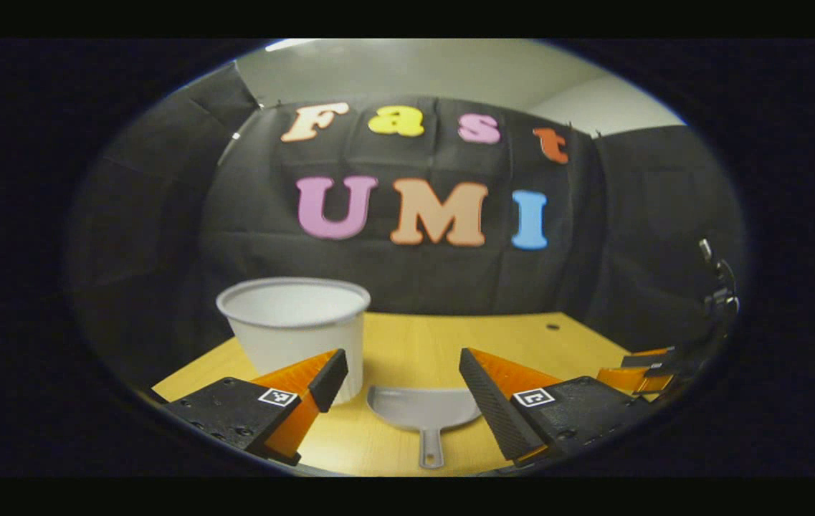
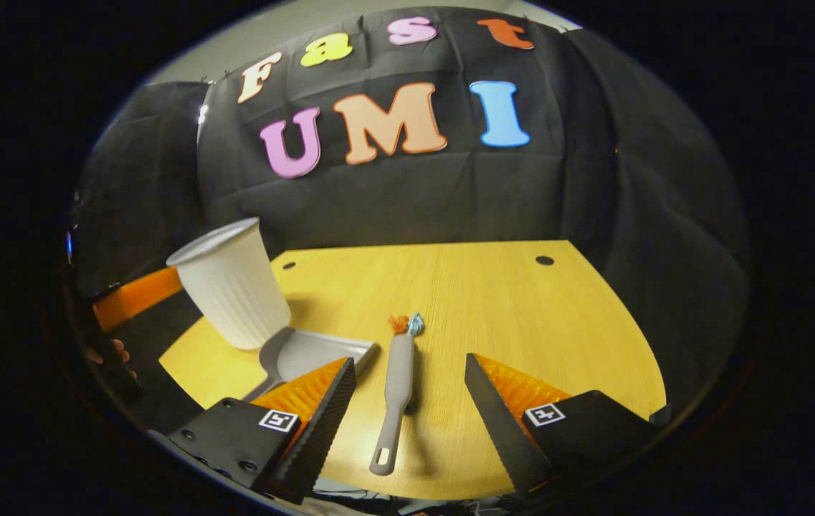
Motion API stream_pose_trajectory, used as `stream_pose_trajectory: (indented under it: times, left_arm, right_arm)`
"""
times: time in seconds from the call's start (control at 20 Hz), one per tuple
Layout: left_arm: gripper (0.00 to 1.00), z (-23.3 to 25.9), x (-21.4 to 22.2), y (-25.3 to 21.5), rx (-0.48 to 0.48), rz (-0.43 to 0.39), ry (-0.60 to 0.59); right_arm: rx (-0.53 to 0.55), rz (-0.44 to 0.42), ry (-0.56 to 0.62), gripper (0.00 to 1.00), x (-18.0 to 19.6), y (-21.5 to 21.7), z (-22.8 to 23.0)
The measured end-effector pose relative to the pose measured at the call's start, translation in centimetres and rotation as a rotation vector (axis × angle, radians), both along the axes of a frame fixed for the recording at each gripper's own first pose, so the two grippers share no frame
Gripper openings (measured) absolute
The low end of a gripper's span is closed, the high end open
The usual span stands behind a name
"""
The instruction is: Pick up the small broom and dustpan from the desktop, sweep the trash into the dustpan with the broom, and then empty the trash into the garbage bin.
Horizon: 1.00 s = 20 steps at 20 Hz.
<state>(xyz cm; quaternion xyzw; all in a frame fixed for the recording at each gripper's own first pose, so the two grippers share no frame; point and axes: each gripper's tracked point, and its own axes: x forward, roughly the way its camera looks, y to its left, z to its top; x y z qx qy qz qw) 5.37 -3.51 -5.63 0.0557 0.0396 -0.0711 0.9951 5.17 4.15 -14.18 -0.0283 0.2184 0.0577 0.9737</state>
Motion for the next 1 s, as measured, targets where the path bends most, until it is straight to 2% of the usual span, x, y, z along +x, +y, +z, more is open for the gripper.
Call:
stream_pose_trajectory:
  times: [0.2,0.45,0.5,0.55,0.6,0.7,0.75,0.9,1.0]
  left_arm:
    - [0.95,-8.8,1.1,-1.2,0.029,-0.004,0.377]
    - [0.96,-13.8,2.3,-0.7,0.079,-0.003,0.668]
    - [0.96,-14.2,2.3,-0.6,0.086,0.0,0.711]
    - [0.96,-14.6,2.5,-0.6,0.102,0.004,0.752]
    - [0.96,-14.7,2.7,-0.5,0.121,0.012,0.784]
    - [0.96,-15.4,3.0,-0.5,0.14,0.024,0.827]
    - [0.96,-15.8,2.9,-0.4,0.15,0.034,0.848]
    - [0.96,-16.5,2.9,-0.2,0.18,0.051,0.882]
    - [0.96,-16.9,2.7,0.3,0.208,0.059,0.902]
  right_arm:
    - [-0.065,0.019,0.169,0.99,1.1,1.1,-5.0]
    - [-0.092,0.021,0.423,0.99,1.2,1.3,-10.3]
    - [-0.094,0.022,0.471,0.95,1.1,1.3,-11.2]
    - [-0.098,0.018,0.496,0.99,1.3,1.3,-11.8]
    - [-0.108,0.016,0.518,0.99,1.3,1.1,-12.2]
    - [-0.132,0.012,0.558,0.99,1.3,0.9,-12.6]
    - [-0.137,0.01,0.572,0.95,1.4,0.9,-12.8]
    - [-0.142,0.003,0.615,0.97,1.5,0.8,-13.9]
    - [-0.137,-0.003,0.652,0.9,1.3,1.0,-14.2]
